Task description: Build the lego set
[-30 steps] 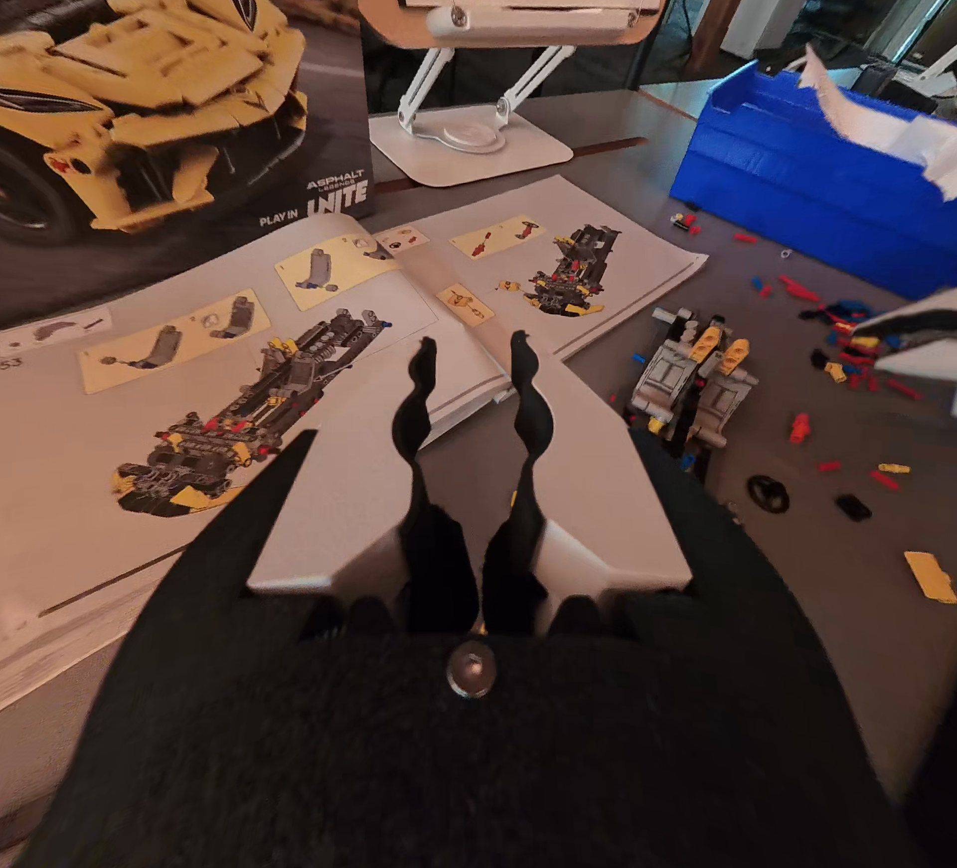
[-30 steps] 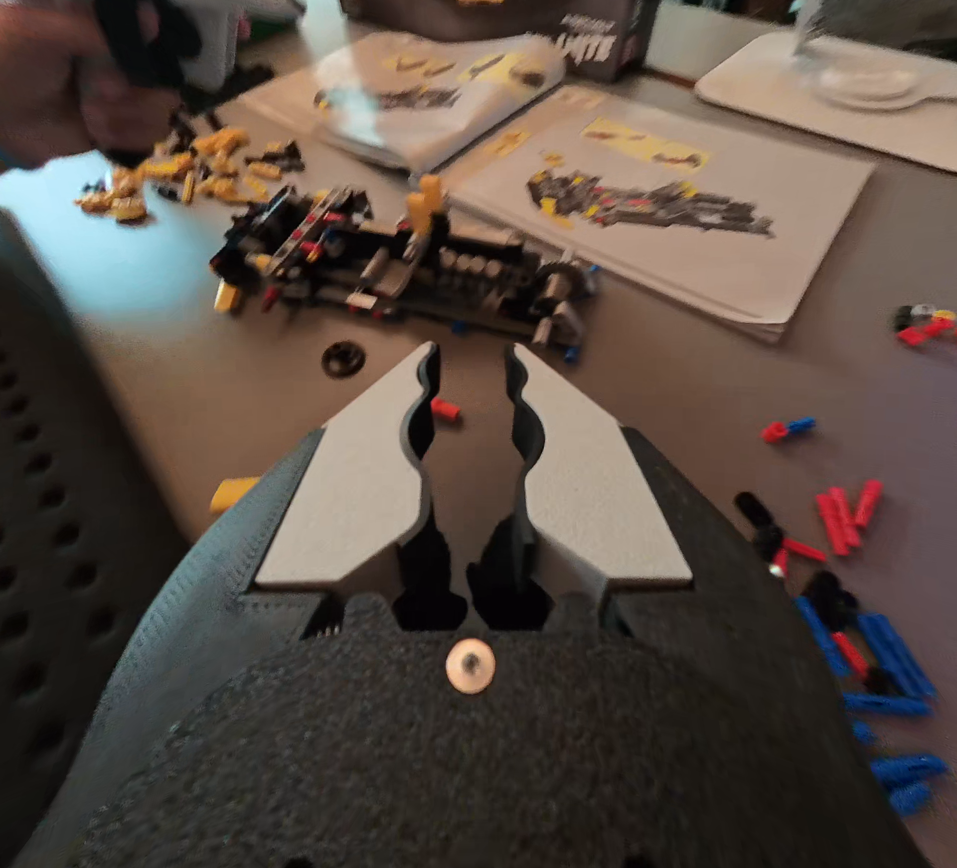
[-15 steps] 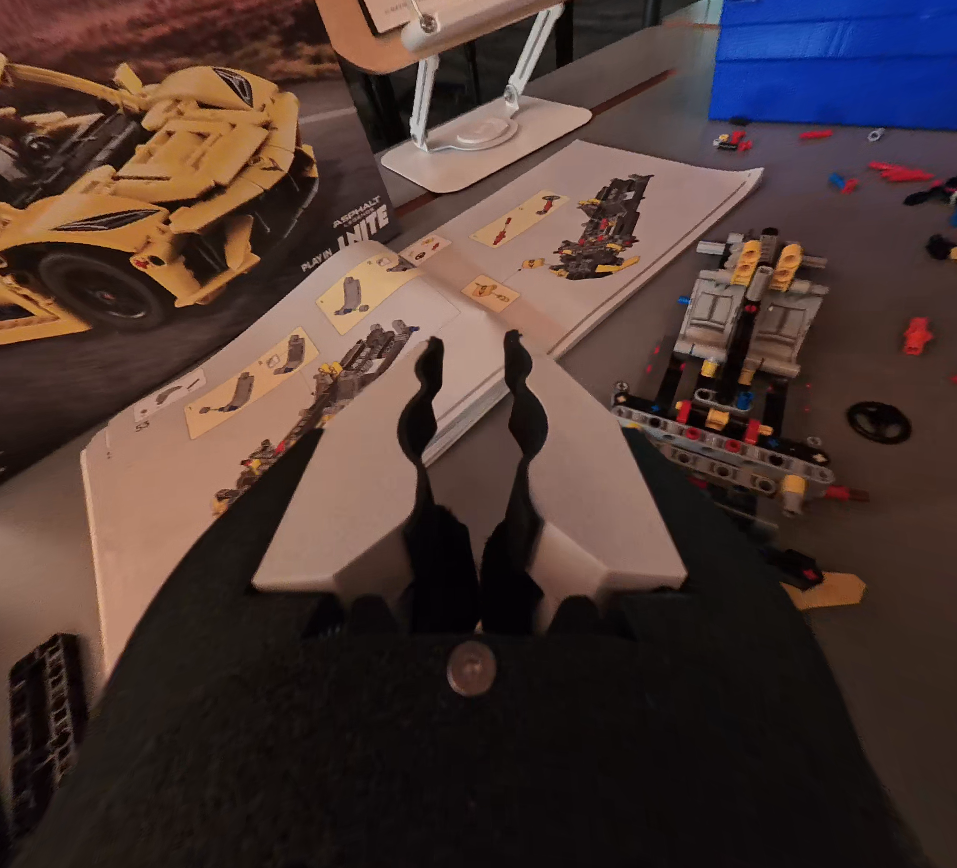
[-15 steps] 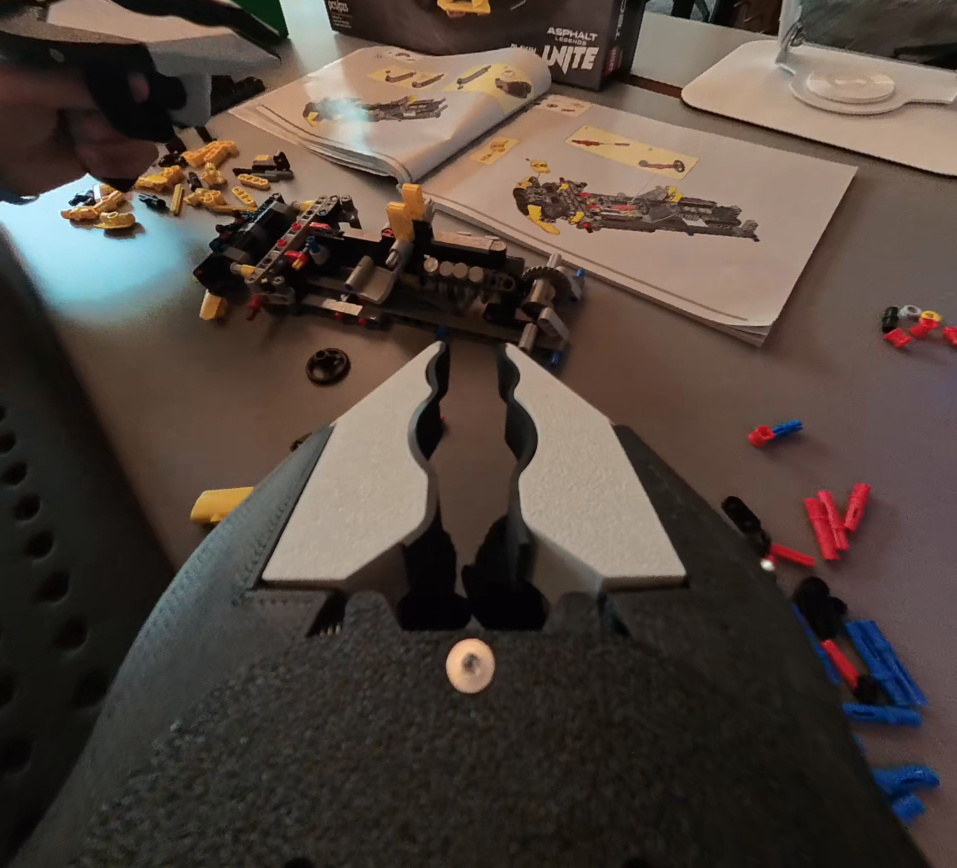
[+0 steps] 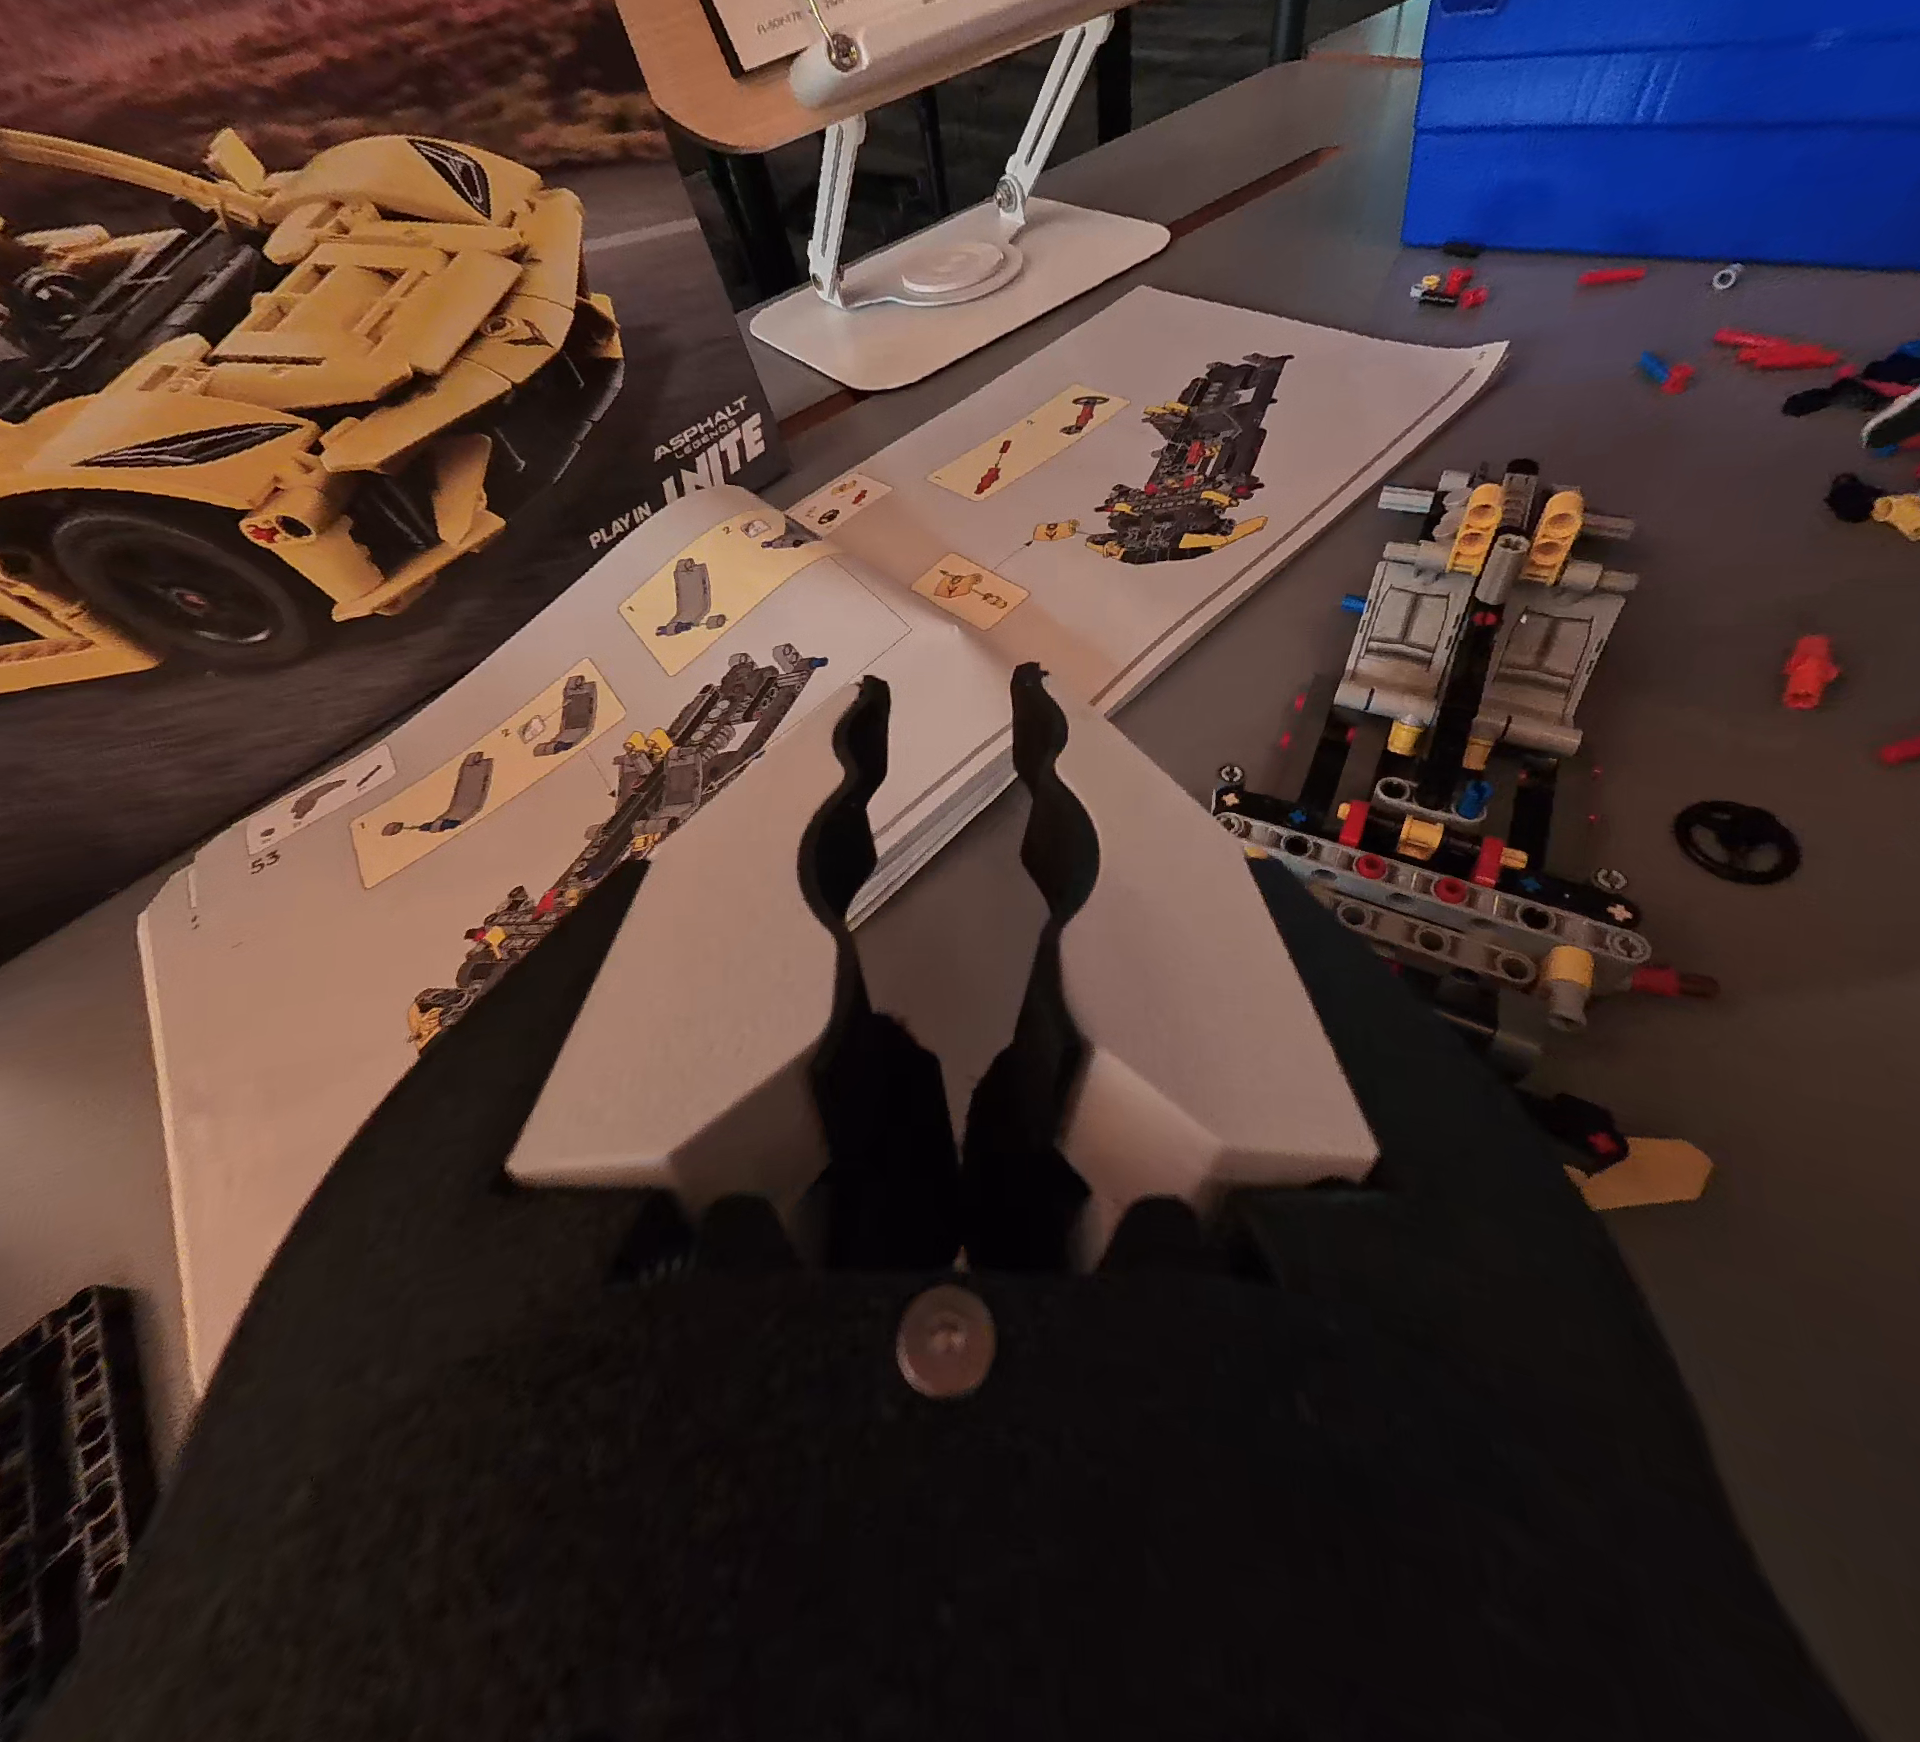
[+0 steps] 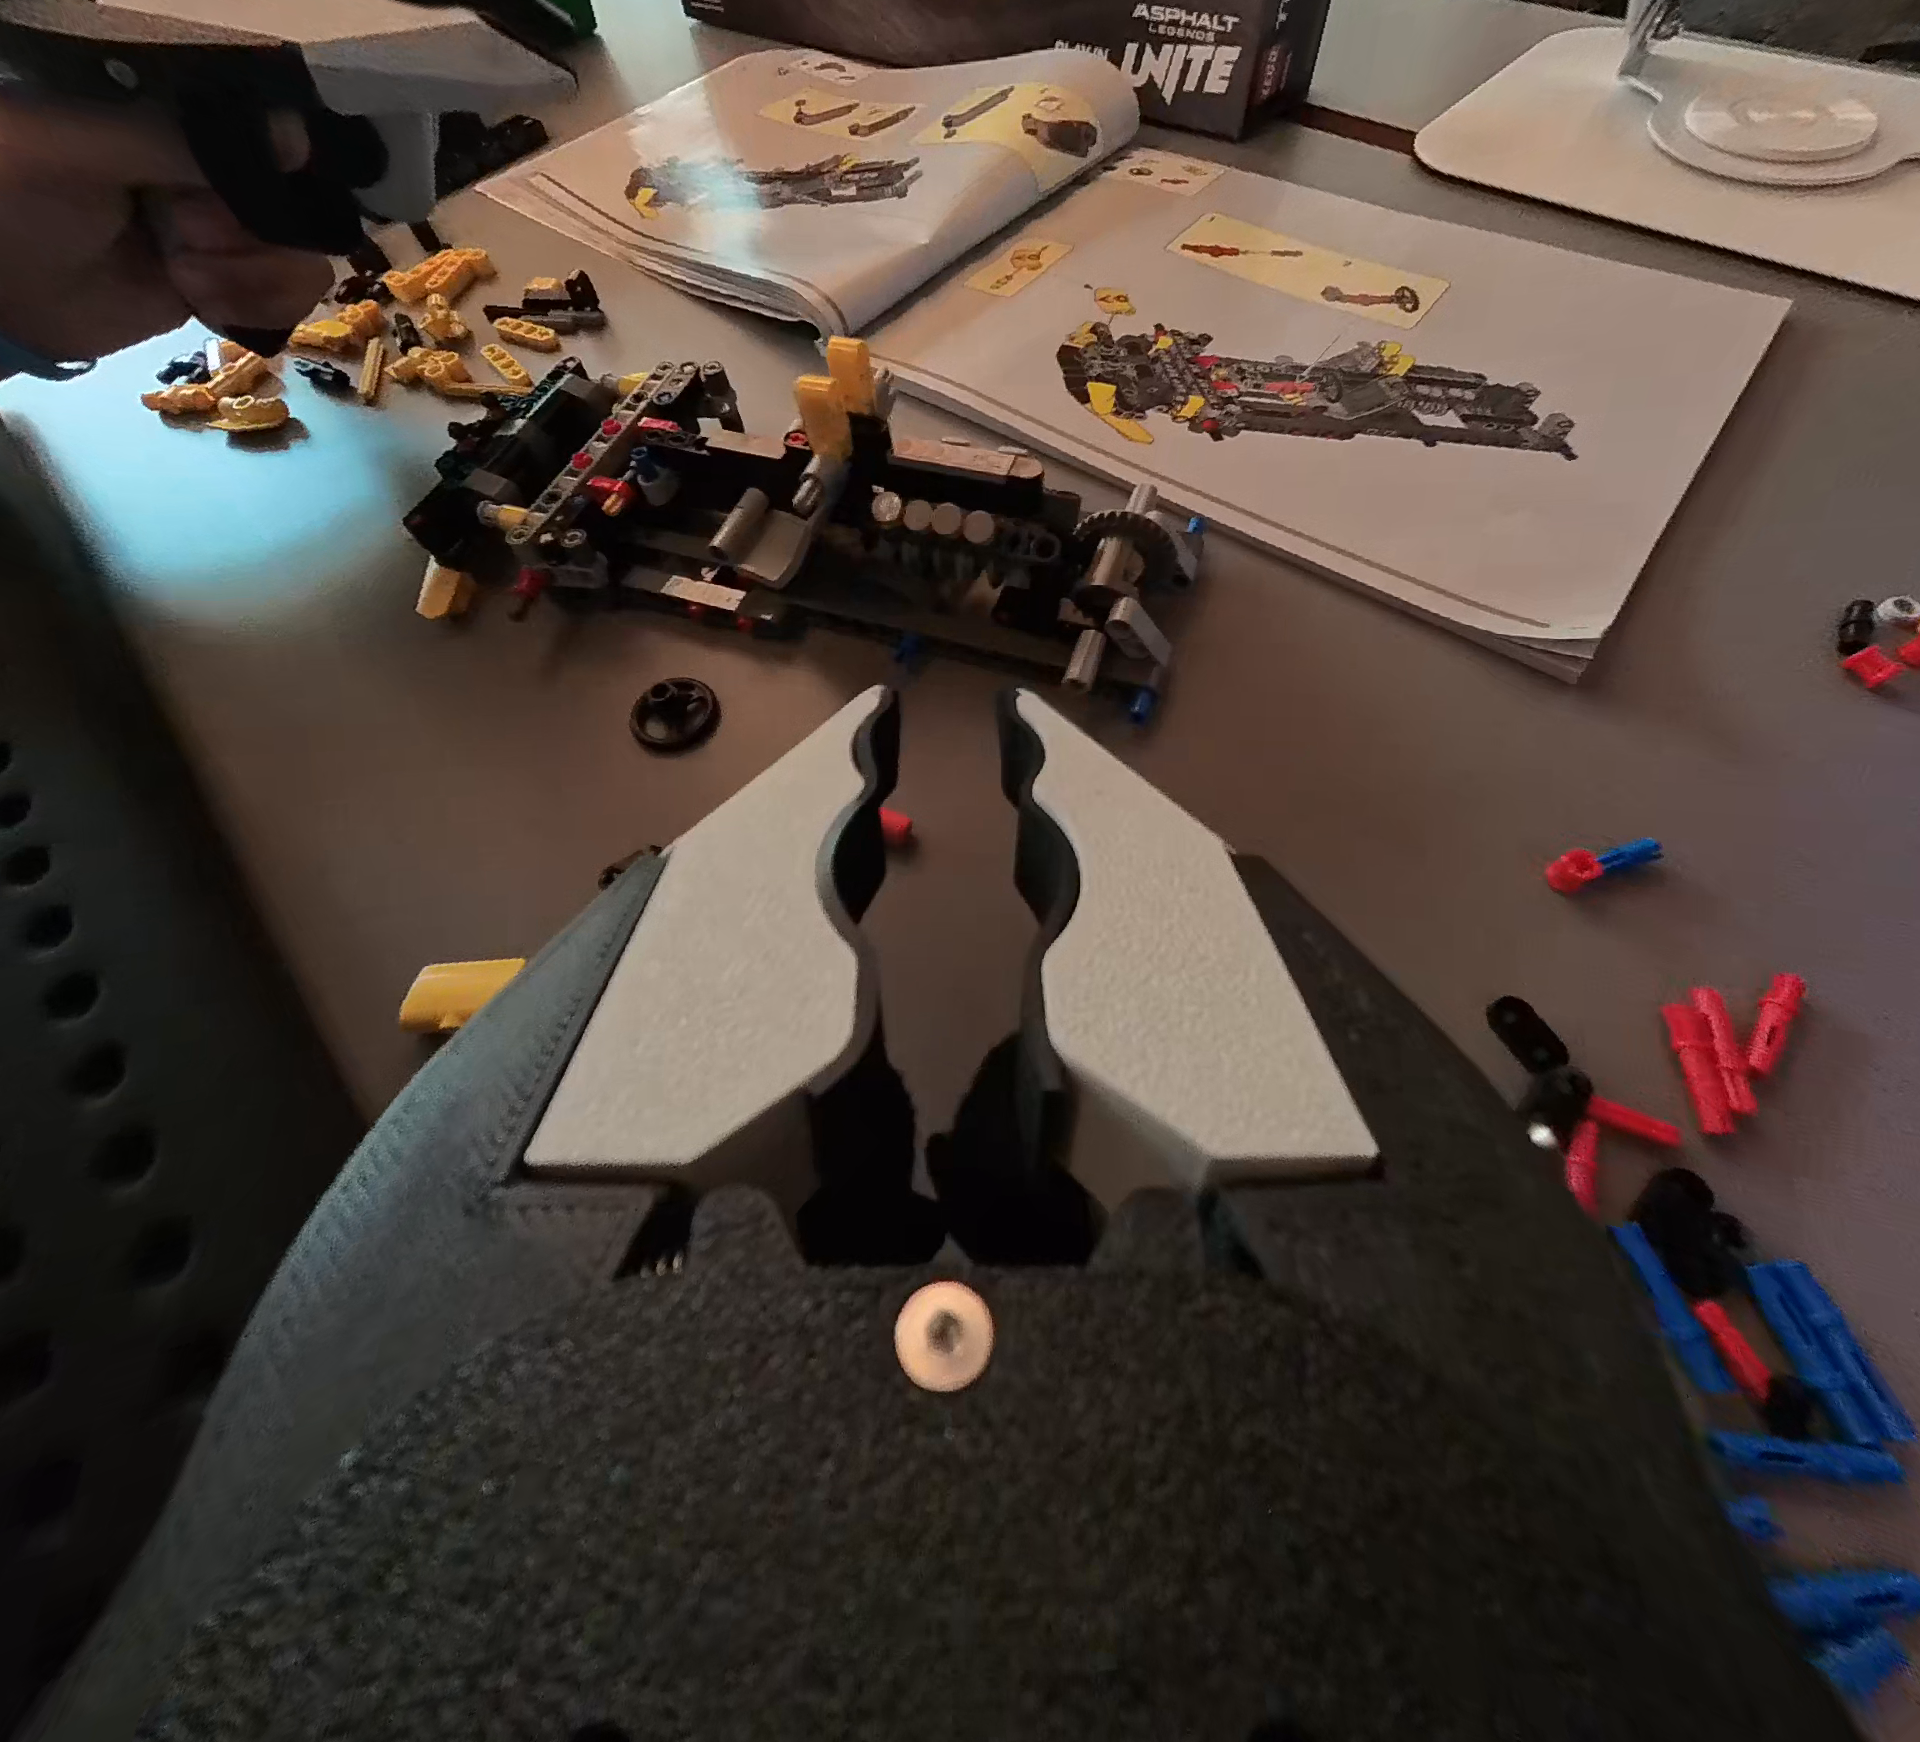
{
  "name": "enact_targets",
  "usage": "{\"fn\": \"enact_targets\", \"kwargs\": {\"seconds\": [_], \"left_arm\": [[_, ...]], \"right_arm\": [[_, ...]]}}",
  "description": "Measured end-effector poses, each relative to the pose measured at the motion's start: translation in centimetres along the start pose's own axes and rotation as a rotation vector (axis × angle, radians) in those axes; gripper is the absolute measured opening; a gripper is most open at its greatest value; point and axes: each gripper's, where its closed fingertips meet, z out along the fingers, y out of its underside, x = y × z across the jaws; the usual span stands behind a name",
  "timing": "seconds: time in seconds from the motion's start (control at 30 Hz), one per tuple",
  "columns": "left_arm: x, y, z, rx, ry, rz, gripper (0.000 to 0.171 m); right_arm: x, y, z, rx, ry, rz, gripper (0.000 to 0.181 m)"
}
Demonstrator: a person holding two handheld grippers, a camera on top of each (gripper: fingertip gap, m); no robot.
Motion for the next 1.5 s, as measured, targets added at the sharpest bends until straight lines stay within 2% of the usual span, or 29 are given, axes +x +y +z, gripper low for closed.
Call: {"fn": "enact_targets", "kwargs": {"seconds": [0.17,0.33,0.47,0.53,0.6,0.67,0.7,0.77,0.83,1.03,1.1,1.13,1.27,1.37,1.4,1.5], "left_arm": [[-0.3,0.1,-0.4,0.01,-0.014,-0.012,0.021],[-0.8,-0.3,-1.3,0.056,-0.028,-0.056,0.019],[-1.0,-0.8,-1.9,0.088,-0.047,-0.057,0.018],[-0.6,-1.0,-2.0,0.101,-0.025,-0.078,0.018],[-0.2,-1.4,-2.3,0.126,0.006,-0.113,0.017],[-0.2,-1.6,-2.4,0.139,0.013,-0.133,0.017],[-0.3,-1.6,-2.4,0.142,0.008,-0.137,0.017],[-0.7,-1.7,-2.5,0.148,-0.007,-0.137,0.017],[-0.9,-1.7,-2.6,0.151,-0.015,-0.138,0.017],[-1.2,-1.8,-2.7,0.158,-0.038,-0.138,0.016],[-1.3,-1.8,-2.8,0.16,-0.045,-0.133,0.016],[-1.3,-1.8,-2.8,0.16,-0.048,-0.13,0.016],[-1.2,-1.9,-2.8,0.164,-0.049,-0.124,0.016],[-1.1,-2.0,-2.9,0.169,-0.044,-0.127,0.016],[-1.0,-2.0,-2.9,0.17,-0.041,-0.13,0.016],[-1.0,-2.0,-2.8,0.168,-0.041,-0.122,0.016]], "right_arm": [[-0.3,0.3,0.4,0.008,0.003,-0.065,0.028],[-0.8,-0.3,0.0,0.043,0.011,-0.11,0.028],[-2.6,-1.2,-1.2,0.062,-0.099,-0.127,0.028],[-5.1,0.1,-2.1,-0.039,-0.247,-0.173,0.028],[-7.5,2.9,-2.8,-0.218,-0.377,-0.179,0.036],[-8.1,5.3,-2.9,-0.399,-0.372,-0.188,0.04],[-8.8,5.8,-2.8,-0.438,-0.382,-0.183,0.04],[-10.2,6.3,-2.6,-0.461,-0.393,-0.194,0.041],[-10.1,7.2,-2.0,-0.495,-0.335,-0.242,0.041],[-10.5,7.2,-1.3,-0.562,-0.244,-0.236,0.039],[-10.7,7.2,-1.1,-0.568,-0.213,-0.223,0.031],[-10.8,7.1,-0.9,-0.56,-0.204,-0.21,0.026],[-10.7,6.8,-0.6,-0.519,-0.198,-0.146,0.025],[-10.9,4.9,-0.8,-0.366,-0.28,-0.044,0.025],[-11.3,3.4,-1.1,-0.28,-0.354,0.045,0.025],[-12.7,-3.2,-4.2,0.084,-0.72,0.362,0.024]]}}
